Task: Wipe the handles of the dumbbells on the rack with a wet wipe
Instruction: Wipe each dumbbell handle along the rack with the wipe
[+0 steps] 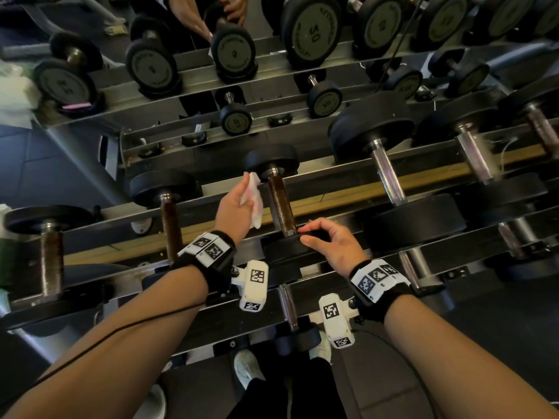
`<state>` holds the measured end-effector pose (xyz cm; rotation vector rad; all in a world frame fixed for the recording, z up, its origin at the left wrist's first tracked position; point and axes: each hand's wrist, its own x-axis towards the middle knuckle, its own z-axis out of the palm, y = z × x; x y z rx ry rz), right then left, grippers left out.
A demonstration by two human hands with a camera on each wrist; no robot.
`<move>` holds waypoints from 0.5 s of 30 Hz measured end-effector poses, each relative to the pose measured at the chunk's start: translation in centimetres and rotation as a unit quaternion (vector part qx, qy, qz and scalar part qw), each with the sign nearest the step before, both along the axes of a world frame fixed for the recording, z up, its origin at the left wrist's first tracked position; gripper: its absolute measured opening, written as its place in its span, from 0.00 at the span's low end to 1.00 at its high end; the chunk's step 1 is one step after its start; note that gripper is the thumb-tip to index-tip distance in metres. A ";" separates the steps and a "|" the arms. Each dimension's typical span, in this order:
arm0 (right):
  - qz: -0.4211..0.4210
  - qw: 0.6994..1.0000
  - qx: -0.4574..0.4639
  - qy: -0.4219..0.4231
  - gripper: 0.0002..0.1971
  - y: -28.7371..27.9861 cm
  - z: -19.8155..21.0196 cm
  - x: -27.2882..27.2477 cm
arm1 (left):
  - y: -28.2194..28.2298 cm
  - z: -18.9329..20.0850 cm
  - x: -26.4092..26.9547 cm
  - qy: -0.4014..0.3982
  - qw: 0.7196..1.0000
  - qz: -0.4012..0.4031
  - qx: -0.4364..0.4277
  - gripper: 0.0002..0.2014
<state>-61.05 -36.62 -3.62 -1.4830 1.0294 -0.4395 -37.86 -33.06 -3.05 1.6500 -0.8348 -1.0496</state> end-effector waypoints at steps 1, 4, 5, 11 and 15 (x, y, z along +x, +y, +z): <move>-0.003 1.000 0.003 -0.003 0.07 0.0 0.0 0.0 | -0.5 -0.2 -0.7 -0.005 1.000 -0.009 0.008 0.28; -0.009 1.000 0.005 -0.012 0.07 0.1 -0.1 0.0 | -1.1 -1.0 -2.6 0.017 0.999 -0.014 0.031 0.26; -0.009 1.000 0.005 -0.016 0.07 0.1 -0.2 0.0 | -1.0 -1.2 -3.0 0.039 0.999 -0.010 0.035 0.25; -0.007 1.000 0.002 -0.029 0.07 0.2 -0.2 0.2 | 1.6 -1.9 -2.7 0.059 0.990 -0.089 0.097 0.26; -0.004 1.000 0.002 -0.018 0.07 0.1 0.0 0.1 | 1.5 -1.8 -0.9 0.099 0.990 -0.040 0.089 0.23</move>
